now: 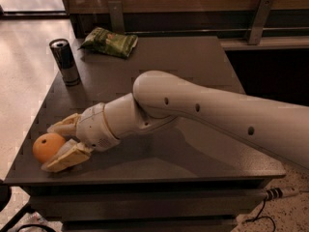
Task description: Move orange near green jalapeno chip bag
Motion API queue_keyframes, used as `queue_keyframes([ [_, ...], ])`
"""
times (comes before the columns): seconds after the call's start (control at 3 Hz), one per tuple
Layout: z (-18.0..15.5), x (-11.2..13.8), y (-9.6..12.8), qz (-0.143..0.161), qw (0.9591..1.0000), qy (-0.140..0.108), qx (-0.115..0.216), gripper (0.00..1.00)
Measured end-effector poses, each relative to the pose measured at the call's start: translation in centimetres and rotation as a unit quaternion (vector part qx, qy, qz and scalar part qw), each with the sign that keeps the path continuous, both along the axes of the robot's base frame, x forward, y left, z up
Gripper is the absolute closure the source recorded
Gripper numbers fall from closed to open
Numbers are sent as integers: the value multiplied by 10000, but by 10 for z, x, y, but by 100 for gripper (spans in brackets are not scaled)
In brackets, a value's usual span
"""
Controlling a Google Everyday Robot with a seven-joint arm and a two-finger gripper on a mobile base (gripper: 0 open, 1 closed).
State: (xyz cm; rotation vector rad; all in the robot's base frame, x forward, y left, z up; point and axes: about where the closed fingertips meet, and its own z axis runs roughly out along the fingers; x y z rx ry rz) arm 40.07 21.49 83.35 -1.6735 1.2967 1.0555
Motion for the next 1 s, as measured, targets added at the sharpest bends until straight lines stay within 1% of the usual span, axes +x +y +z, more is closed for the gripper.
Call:
queue_keyframes([
  [0.33,1,-2,2,22,10000,-8,-3,65],
  [0.67,1,-3,3,39,10000,-15,-5,87],
  [1.0,2,-4,4,56,10000,-22,-7,100],
])
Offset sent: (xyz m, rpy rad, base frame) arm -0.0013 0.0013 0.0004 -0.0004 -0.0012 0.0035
